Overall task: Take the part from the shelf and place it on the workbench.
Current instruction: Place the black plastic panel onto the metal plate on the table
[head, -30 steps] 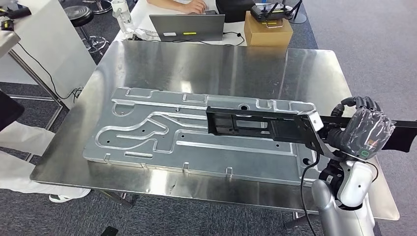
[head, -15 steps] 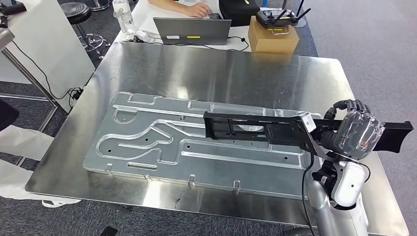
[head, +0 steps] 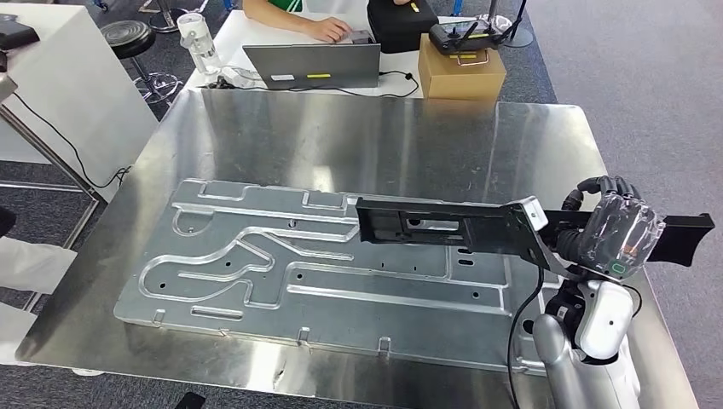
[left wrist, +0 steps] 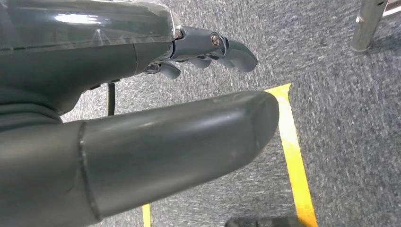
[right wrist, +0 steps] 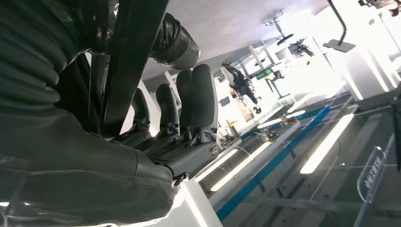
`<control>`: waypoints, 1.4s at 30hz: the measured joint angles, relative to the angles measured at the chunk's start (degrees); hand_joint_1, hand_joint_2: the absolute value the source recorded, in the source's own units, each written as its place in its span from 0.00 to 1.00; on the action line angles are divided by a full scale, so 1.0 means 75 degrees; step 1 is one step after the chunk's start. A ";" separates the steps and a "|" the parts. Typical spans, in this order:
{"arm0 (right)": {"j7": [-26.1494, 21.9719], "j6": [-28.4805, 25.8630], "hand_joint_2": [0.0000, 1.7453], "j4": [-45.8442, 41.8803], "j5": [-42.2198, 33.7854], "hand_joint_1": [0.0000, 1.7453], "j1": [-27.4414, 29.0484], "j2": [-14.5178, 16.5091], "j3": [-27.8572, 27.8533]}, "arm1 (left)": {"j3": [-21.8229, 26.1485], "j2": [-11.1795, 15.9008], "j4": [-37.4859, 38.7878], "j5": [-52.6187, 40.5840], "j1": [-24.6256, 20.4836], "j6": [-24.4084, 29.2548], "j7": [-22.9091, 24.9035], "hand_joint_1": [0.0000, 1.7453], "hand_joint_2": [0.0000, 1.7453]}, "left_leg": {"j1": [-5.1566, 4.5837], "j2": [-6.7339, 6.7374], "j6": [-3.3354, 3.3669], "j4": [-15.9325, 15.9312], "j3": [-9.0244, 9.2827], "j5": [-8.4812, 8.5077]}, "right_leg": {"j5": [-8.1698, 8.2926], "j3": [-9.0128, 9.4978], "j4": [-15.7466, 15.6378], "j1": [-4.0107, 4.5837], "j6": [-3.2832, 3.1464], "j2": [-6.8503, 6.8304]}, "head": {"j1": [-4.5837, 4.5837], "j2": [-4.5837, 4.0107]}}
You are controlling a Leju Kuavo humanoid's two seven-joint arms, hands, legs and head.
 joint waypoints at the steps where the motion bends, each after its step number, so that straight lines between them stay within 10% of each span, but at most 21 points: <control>1: 0.0001 0.0001 1.00 0.0021 -0.0001 0.74 0.0008 0.0009 0.0000 | 0.0002 0.0001 0.0000 -0.0003 0.0010 0.0000 0.0001 0.00 0.00 | -0.0003 0.0000 -0.0001 0.0412 -0.0291 -0.0058 | -0.0034 0.0041 0.0001 0.0021 -0.0024 0.0001 | -0.0001 0.0000; 3: 0.0001 0.0001 1.00 0.0079 -0.0011 0.74 0.0023 0.0038 0.0000 | 0.0006 0.0001 0.0000 -0.0013 0.0024 0.0011 -0.0004 0.00 0.00 | -0.0013 0.0001 0.0038 0.0434 -0.0516 0.0292 | -0.0116 0.0153 0.0005 0.0062 -0.0040 0.0016 | -0.0001 0.0000; 6: 0.0000 0.0002 1.00 0.0178 -0.0072 0.74 0.0045 0.0086 0.0000 | 0.0014 0.0009 -0.0001 -0.0029 0.0020 0.0087 -0.0024 0.00 0.00 | -0.0082 0.0001 0.0206 -0.0879 -0.0113 0.1224 | -0.0267 0.0339 0.0020 0.0114 -0.0017 0.0039 | 0.0001 0.0000; 10: -0.0014 0.0048 1.00 0.0361 -0.0189 0.74 0.0134 0.0144 0.0000 | 0.0023 0.0009 -0.0001 -0.0071 -0.0007 0.0114 -0.0024 0.00 0.00 | -0.0119 -0.0001 0.0298 -0.1490 0.0150 0.1234 | -0.0335 0.0337 0.0001 0.0138 0.0099 0.0047 | 0.0001 0.0000; 14: -0.0133 0.0041 0.00 0.0592 -0.0399 0.00 0.0336 0.0245 0.0000 | 0.0034 -0.0013 0.0000 -0.0102 -0.0024 0.0085 -0.0018 0.00 1.00 | -0.0038 0.0003 0.0394 -0.1682 0.0288 0.1263 | -0.0841 -0.0051 0.0872 0.0094 0.0258 0.0036 | 0.0011 0.0000; 16: -0.0147 -0.0031 0.00 0.0722 -0.0412 0.00 0.0458 0.0291 0.0000 | 0.0039 -0.0022 0.0001 -0.0122 -0.0023 0.0055 -0.0018 0.00 0.50 | -0.0034 0.0004 0.0415 -0.1679 0.0309 0.1234 | -0.1194 -0.0627 0.1851 0.0031 0.0328 0.0036 | 0.0011 0.0000; 18: -0.0156 -0.0082 0.00 0.0809 -0.0419 0.00 0.0529 0.0320 0.0000 | 0.0051 -0.0030 0.0001 -0.0136 -0.0010 0.0007 -0.0023 0.00 0.00 | -0.0021 0.0007 0.0396 -0.1670 0.0360 0.1187 | -0.1028 -0.0854 0.2066 -0.0034 0.0387 0.0030 | 0.0010 0.0000; 22: -0.0164 -0.0090 0.00 0.0892 -0.0431 0.00 0.0537 0.0340 0.0000 | 0.0128 -0.0054 0.0001 -0.0096 -0.0012 -0.0055 -0.0060 0.00 0.00 | 0.0005 0.0004 0.0234 -0.1599 0.0508 0.1035 | -0.0024 -0.0096 0.0290 -0.0088 0.0431 0.0015 | 0.0010 0.0000; 28: -0.0168 -0.0061 0.00 0.0924 -0.0506 0.00 0.0546 0.0385 0.0000 | 0.0157 -0.0068 0.0001 -0.0077 -0.0011 -0.0096 -0.0075 0.00 0.00 | 0.0044 0.0003 -0.0004 -0.1314 0.0433 0.0767 | 0.0025 0.0040 -0.0011 -0.0053 0.0148 0.0027 | 0.0001 0.0000; 31: -0.0168 -0.0035 0.00 0.0941 -0.0526 0.00 0.0607 0.0396 -0.0001 | 0.0159 -0.0068 0.0001 -0.0079 0.0006 -0.0141 -0.0077 0.00 0.00 | 0.0044 0.0006 -0.0033 0.0116 -0.0223 0.0040 | 0.0030 0.0036 -0.0028 -0.0027 0.0066 0.0003 | -0.0001 0.0000; 33: -0.0168 -0.0029 0.00 0.0957 -0.0527 0.00 0.0667 0.0402 -0.0003 | 0.0160 -0.0066 0.0001 -0.0080 0.0030 -0.0160 -0.0068 0.00 0.00 | 0.0042 0.0007 -0.0023 0.0659 -0.0492 -0.0066 | 0.0027 0.0035 -0.0024 0.0001 0.0058 0.0004 | -0.0001 0.0000; 37: -0.0196 0.0061 0.00 0.1002 -0.0605 0.00 0.0701 0.0409 0.0000 | 0.0165 -0.0060 -0.0001 -0.0093 0.0024 -0.0184 -0.0059 0.00 0.00 | 0.0005 0.0003 0.0094 -0.1135 0.0339 0.0882 | -0.0008 0.0061 0.0021 0.0033 0.0106 0.0028 | 0.0000 0.0000; 42: -0.0381 0.0539 0.00 0.0965 -0.1266 0.00 0.0610 0.0401 0.0000 | 0.0200 -0.0060 -0.0001 -0.0149 0.0026 -0.0205 -0.0042 0.00 0.00 | -0.0034 0.0000 0.0245 -0.1595 0.0503 0.1014 | -0.0033 0.0001 0.0061 0.0036 0.0293 0.0038 | 0.0003 0.0000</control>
